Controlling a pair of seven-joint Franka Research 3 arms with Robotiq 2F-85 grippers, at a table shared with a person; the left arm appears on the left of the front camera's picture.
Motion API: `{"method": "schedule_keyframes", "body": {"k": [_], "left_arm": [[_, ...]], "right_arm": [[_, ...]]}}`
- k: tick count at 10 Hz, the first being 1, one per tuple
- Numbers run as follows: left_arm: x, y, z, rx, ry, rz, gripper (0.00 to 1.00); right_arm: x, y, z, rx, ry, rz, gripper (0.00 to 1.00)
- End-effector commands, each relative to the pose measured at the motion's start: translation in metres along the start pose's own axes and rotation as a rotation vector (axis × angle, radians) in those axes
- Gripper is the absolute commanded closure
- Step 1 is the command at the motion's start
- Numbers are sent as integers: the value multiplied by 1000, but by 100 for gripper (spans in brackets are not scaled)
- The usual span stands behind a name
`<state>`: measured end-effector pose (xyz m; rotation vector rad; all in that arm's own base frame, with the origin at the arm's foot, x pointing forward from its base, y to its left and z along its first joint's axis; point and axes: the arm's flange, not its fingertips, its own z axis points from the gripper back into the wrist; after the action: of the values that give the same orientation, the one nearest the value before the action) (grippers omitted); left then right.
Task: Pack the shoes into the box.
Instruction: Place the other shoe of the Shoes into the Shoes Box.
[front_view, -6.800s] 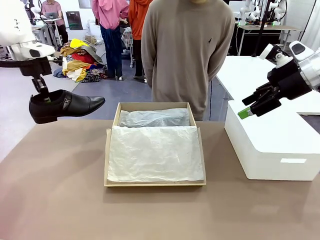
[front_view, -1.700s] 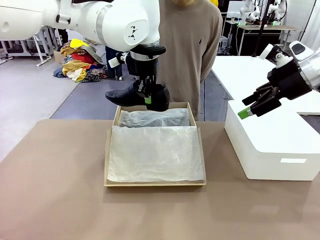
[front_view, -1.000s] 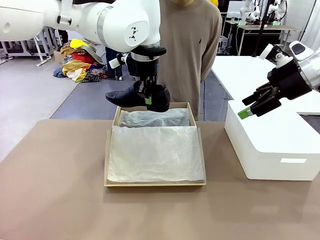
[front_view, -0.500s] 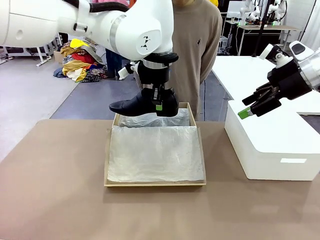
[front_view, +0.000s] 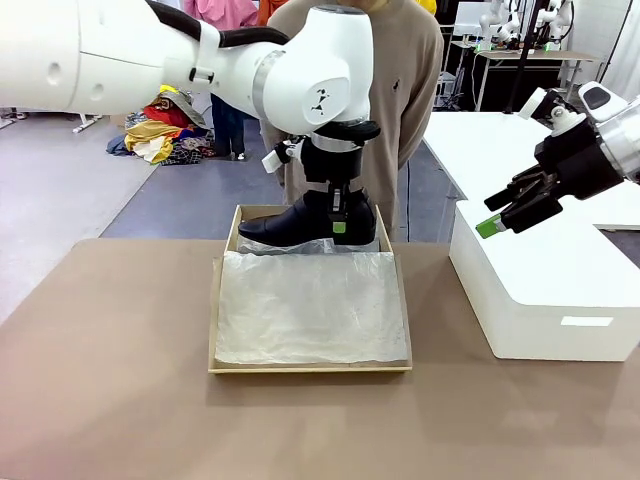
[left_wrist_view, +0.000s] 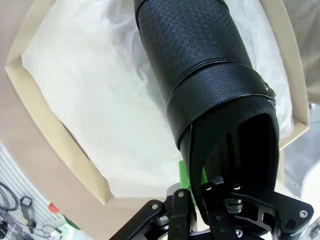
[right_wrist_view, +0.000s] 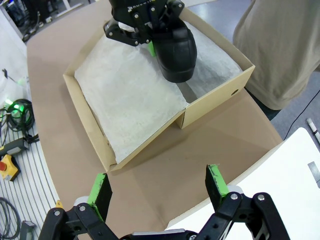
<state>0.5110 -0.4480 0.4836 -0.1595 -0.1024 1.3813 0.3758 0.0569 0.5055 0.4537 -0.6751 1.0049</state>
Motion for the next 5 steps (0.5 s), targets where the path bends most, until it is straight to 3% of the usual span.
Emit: {"method": "schedule_keyframes", "body": {"k": [1, 5], "left_arm": [[-11, -12, 6, 24, -60, 58, 100], [-14, -20, -4, 34, -91, 154, 100]], "right_arm": [[1, -4, -2, 9, -33, 25, 0], [1, -4, -2, 9, -33, 25, 0]]}}
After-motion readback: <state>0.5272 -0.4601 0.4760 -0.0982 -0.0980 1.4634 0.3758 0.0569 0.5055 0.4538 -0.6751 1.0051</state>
